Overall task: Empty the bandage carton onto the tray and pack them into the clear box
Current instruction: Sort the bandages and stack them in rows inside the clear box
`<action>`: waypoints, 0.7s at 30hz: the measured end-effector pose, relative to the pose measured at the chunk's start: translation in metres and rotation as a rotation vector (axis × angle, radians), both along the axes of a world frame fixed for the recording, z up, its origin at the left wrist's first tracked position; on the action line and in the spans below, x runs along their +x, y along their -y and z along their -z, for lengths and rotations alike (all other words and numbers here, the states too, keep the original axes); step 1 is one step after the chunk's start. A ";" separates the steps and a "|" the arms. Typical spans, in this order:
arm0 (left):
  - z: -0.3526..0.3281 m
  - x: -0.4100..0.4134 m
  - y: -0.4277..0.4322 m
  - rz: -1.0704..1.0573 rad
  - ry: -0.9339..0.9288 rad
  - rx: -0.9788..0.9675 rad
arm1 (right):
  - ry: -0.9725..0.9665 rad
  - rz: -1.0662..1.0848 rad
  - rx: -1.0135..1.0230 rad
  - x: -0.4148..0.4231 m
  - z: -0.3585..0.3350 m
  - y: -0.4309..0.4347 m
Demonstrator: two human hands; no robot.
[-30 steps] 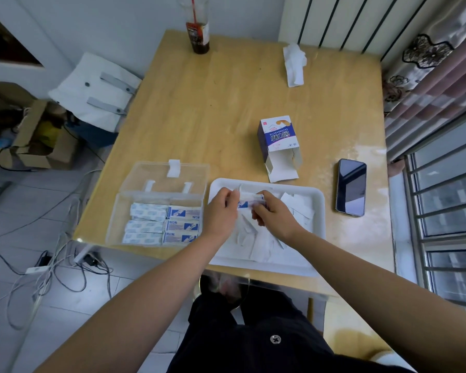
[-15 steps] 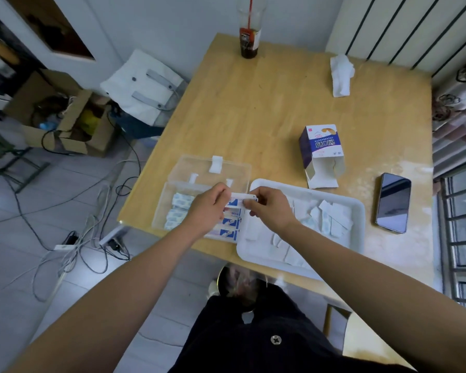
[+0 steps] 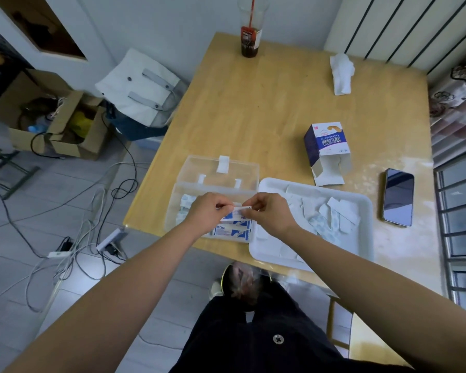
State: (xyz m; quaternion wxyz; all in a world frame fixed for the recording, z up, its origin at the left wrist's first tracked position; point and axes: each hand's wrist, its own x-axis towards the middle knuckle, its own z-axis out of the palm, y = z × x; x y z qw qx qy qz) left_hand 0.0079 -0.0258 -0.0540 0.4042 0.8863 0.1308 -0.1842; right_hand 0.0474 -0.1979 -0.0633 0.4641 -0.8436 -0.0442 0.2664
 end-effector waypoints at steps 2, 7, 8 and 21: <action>0.005 0.001 0.001 -0.101 -0.083 -0.090 | 0.003 0.067 -0.021 -0.001 0.003 0.002; 0.008 0.000 -0.010 -0.434 -0.268 -0.427 | -0.028 0.115 -0.025 0.002 0.005 0.002; 0.010 0.001 -0.012 -0.460 -0.281 -0.432 | -0.038 0.101 -0.022 0.003 0.005 0.000; 0.032 0.024 0.001 -0.576 -0.229 -0.100 | -0.137 0.175 -0.054 0.011 0.007 0.012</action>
